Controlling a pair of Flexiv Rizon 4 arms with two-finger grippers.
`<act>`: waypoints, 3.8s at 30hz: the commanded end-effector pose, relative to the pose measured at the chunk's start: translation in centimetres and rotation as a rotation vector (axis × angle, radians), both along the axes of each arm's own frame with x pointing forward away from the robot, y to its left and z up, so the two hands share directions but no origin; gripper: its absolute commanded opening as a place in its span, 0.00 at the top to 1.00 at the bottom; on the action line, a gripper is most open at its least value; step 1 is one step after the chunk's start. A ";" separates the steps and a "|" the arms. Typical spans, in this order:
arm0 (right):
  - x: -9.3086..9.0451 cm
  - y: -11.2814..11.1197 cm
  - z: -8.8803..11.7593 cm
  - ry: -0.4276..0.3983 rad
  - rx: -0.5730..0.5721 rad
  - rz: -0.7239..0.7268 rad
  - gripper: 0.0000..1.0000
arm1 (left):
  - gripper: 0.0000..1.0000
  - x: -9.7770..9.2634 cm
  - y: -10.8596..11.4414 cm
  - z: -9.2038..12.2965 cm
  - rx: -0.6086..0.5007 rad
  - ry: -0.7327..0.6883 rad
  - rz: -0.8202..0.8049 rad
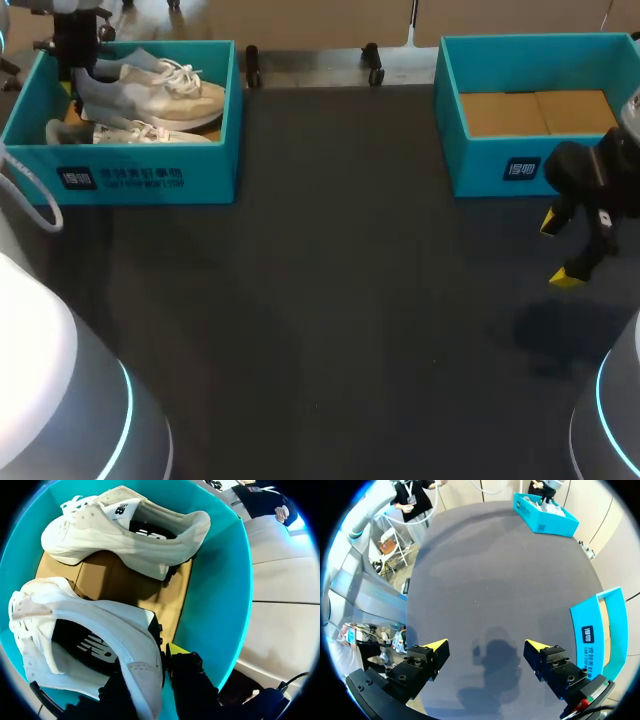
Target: Take the shoe out of the shoebox, open the shoe tongue, remove and reinsert the insole, then place the shoe into the shoebox
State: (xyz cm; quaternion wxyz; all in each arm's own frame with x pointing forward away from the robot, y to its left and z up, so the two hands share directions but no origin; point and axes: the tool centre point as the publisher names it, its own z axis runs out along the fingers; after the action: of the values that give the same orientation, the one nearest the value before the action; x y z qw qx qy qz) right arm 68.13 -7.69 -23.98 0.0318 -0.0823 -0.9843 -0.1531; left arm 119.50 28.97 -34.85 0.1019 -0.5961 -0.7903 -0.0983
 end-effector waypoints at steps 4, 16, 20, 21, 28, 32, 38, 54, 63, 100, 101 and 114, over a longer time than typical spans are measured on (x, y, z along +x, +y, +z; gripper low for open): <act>-0.1 0.0 -0.1 -0.001 -0.002 -0.001 0.00 | 1.00 0.5 0.3 -0.5 -0.016 0.015 0.008; -0.1 0.0 -0.1 -0.001 -0.002 -0.001 0.00 | 1.00 0.4 0.1 -1.5 -0.041 0.029 0.004; -0.1 0.0 -0.1 -0.001 -0.002 -0.001 0.00 | 1.00 0.4 0.2 -1.9 -0.049 0.030 0.006; -0.1 0.0 -0.1 -0.001 -0.002 -0.001 0.00 | 1.00 0.4 0.3 -2.0 -0.052 0.031 0.005; -0.1 0.0 -0.1 -0.001 -0.002 -0.001 0.00 | 0.79 0.1 0.6 -2.6 -0.093 0.005 -0.010; -0.1 0.0 -0.1 -0.001 -0.002 -0.001 0.00 | 0.69 -0.1 0.6 -2.9 -0.077 -0.033 -0.009; -0.1 0.0 -0.1 -0.001 -0.002 -0.001 0.00 | 0.64 -0.3 0.5 -2.7 -0.082 -0.062 -0.020; -0.1 0.0 -0.1 -0.001 -0.002 -0.001 0.00 | 0.00 -1.1 0.1 0.9 -0.167 -0.068 -0.003; -0.1 0.0 -0.1 -0.001 -0.002 -0.001 0.00 | 0.00 -3.6 -0.7 5.5 -0.188 -0.093 -0.043; -0.1 0.0 -0.1 -0.001 -0.002 -0.001 0.00 | 0.00 -12.4 -1.5 8.7 -0.167 -0.064 -0.126; -0.1 0.0 -0.1 -0.001 -0.002 -0.001 0.00 | 0.00 -12.9 -1.5 8.7 -0.167 -0.064 -0.130; -0.1 0.0 -0.1 -0.001 -0.002 -0.001 0.00 | 0.00 -14.1 -1.1 8.5 -0.159 -0.053 -0.137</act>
State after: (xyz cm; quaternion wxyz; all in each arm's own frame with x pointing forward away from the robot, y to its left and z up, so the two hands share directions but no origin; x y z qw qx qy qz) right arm 68.13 -7.69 -23.98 0.0318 -0.0823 -0.9843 -0.1531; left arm 105.88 27.93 -26.33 0.0331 -0.6520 -0.7558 -0.0503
